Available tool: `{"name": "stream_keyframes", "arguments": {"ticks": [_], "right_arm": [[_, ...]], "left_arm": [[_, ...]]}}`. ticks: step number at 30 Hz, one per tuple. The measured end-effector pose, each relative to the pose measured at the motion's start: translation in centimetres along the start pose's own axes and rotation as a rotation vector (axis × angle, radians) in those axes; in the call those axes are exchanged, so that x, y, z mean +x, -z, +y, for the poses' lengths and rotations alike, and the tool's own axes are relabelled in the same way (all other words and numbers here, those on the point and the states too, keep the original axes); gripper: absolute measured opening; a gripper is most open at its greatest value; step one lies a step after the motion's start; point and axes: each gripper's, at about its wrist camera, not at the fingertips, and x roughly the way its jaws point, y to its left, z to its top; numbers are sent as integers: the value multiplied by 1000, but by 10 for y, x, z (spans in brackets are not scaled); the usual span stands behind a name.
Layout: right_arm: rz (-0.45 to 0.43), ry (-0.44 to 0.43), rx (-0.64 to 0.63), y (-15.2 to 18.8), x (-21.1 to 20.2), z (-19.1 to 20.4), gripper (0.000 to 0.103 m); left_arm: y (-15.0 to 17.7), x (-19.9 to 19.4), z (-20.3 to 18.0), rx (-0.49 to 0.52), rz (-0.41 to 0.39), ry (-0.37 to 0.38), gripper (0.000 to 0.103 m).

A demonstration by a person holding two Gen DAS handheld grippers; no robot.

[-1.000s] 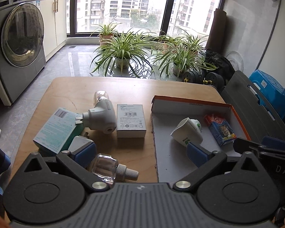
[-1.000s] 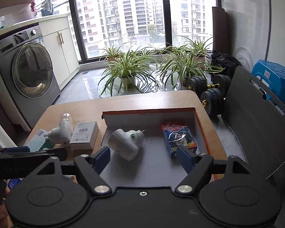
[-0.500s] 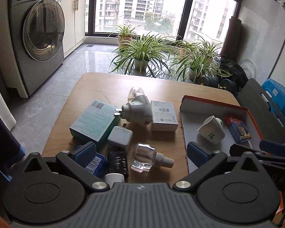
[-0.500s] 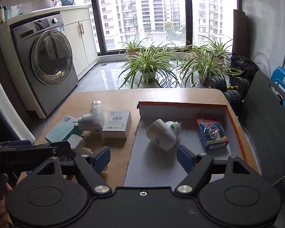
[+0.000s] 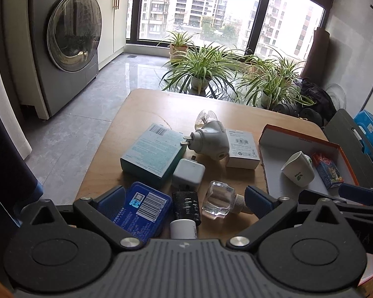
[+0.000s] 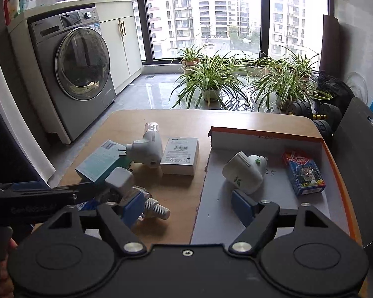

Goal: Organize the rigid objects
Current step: 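Move left gripper to blue plastic case while right gripper approaches white pill bottle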

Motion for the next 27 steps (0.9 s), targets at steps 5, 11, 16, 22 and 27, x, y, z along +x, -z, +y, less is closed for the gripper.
{"name": "stream_keyframes", "arguments": {"ticks": [5, 11, 16, 22, 27], "right_arm": [[9, -10, -17, 0, 6, 10, 91], [17, -17, -27, 1, 12, 19, 91], [25, -21, -28, 1, 15, 23, 91], [31, -22, -29, 2, 16, 25, 91], [36, -26, -26, 6, 16, 28, 91]], "left_arm": [[1, 1, 12, -22, 6, -9, 103], [3, 4, 25, -47, 14, -16, 103], [5, 6, 33, -66, 18, -22, 103], [7, 6, 41, -74, 23, -24, 103], [12, 5, 47, -79, 28, -34, 103]]}}
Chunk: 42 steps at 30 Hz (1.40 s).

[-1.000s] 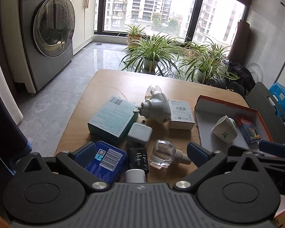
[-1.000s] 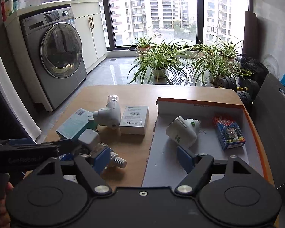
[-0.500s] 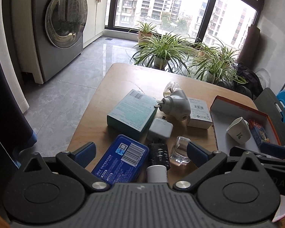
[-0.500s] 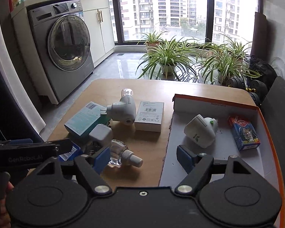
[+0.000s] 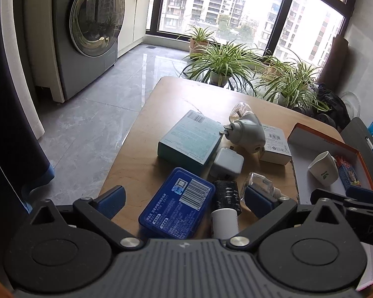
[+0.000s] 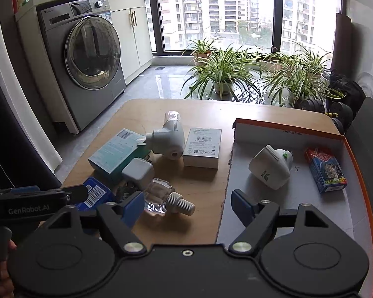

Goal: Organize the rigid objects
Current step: 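Move left gripper to blue plastic case while right gripper approaches white pill bottle, then close left gripper on blue case while right gripper grasps white pill bottle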

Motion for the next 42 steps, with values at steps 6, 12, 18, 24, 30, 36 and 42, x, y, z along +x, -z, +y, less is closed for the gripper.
{"name": "stream_keyframes", "arguments": {"ticks": [6, 12, 18, 24, 30, 36, 42], "right_arm": [[9, -8, 5, 5, 1, 0, 91], [16, -15, 17, 9, 4, -4, 91], [32, -25, 34, 15, 7, -9, 91], [48, -41, 28, 22, 10, -7, 91], [66, -56, 22, 29, 13, -2, 91], [75, -76, 2, 36, 17, 16, 91], [78, -102, -15, 43, 21, 40, 91]], "left_arm": [[6, 2, 7, 3, 14, -14, 103], [11, 6, 16, 11, 28, -26, 103], [20, 16, 24, 39, 54, -42, 103], [24, 26, 25, 90, 63, -30, 103], [22, 32, 24, 117, 68, -16, 103], [23, 35, 19, 157, 76, -4, 103], [24, 37, 17, 185, 79, 2, 103]]}}
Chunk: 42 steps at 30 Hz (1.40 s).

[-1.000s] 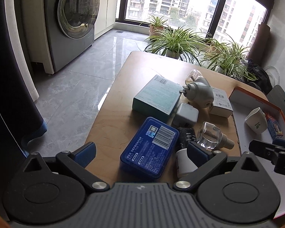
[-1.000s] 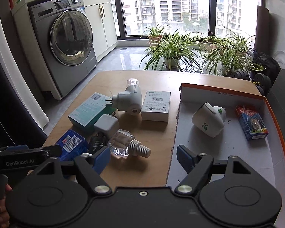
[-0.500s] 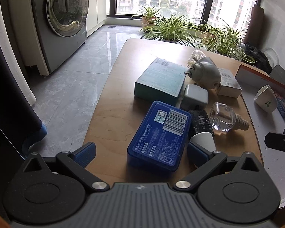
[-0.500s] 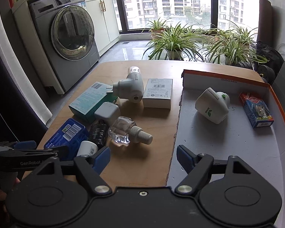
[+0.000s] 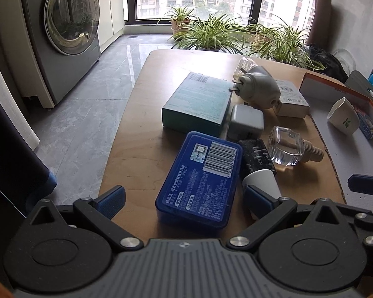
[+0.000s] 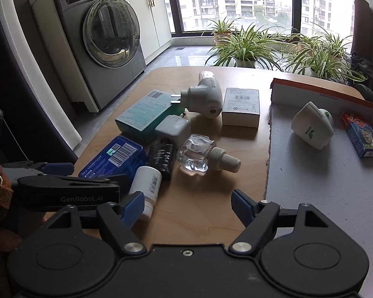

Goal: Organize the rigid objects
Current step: 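Close left gripper on blue case while right gripper grasps white pill bottle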

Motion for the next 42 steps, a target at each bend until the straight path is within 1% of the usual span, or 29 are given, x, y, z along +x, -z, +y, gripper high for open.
{"name": "stream_keyframes", "arguments": {"ticks": [4, 7, 15, 23, 24, 25, 26, 27, 28, 32, 37, 39, 42], "right_arm": [[-4, 8, -1, 2, 4, 9, 91], [-1, -1, 13, 4, 6, 11, 91], [10, 21, 18, 7, 10, 11, 91], [13, 38, 44, 11, 13, 11, 91], [14, 32, 44, 12, 13, 11, 91], [15, 27, 44, 12, 13, 12, 91], [14, 27, 42, 13, 13, 13, 91], [12, 27, 36, 13, 14, 15, 91], [10, 26, 30, 12, 15, 16, 91], [12, 2, 21, 10, 22, 23, 91], [15, -20, 6, 3, 40, 33, 90], [21, -25, 10, 1, 49, 34, 81], [14, -11, -6, 0, 55, 36, 43]], "left_arm": [[0, 1, 5, -1, 5, -13, 103], [0, 2, 10, -1, 7, -1, 103], [-1, 6, 11, 26, 5, 21, 103], [-3, 14, 8, 86, -5, 45, 103], [-4, 15, 9, 89, -8, 52, 101], [-4, 18, 10, 91, -3, 65, 92], [-4, 19, 11, 91, -1, 77, 87], [-4, 18, 11, 92, -11, 91, 76], [-4, 17, 11, 100, -21, 96, 63], [-3, 9, 20, 68, -42, 125, 62], [1, -9, 31, 33, -82, 97, 62], [2, -15, 35, 16, -90, 79, 62], [4, -21, 40, -15, -93, 58, 62]]}}
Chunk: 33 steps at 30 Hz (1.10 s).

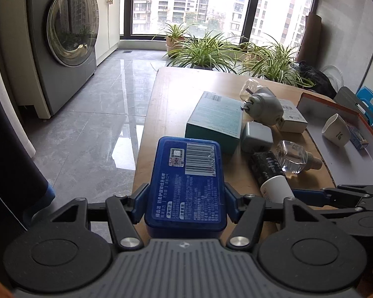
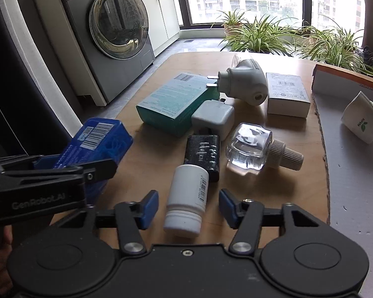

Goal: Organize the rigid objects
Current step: 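Carry blue case in left gripper and pill bottle in right gripper toward the tray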

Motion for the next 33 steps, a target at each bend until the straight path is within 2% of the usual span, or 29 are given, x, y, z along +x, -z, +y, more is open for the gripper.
{"name": "stream_keyframes", "arguments": {"ticks": [5, 14, 22, 27, 33], "right_arm": [[-15, 20, 2, 2, -14, -7, 40], [-114, 91, 24, 7, -79, -50, 40], [-180, 202, 106, 13, -127, -119, 40], [-214, 254, 164, 14, -149, -165, 40], [-252, 267, 208, 11, -164, -203, 40]], "left_arm": [[4, -9, -2, -34, -11, 0, 62], [3, -25, -46, -78, -51, 83, 62], [-7, -18, -125, 8, -63, 185, 62], [-20, -7, -175, 81, -65, 223, 62], [-36, 0, -219, 140, -89, 239, 62]]}}
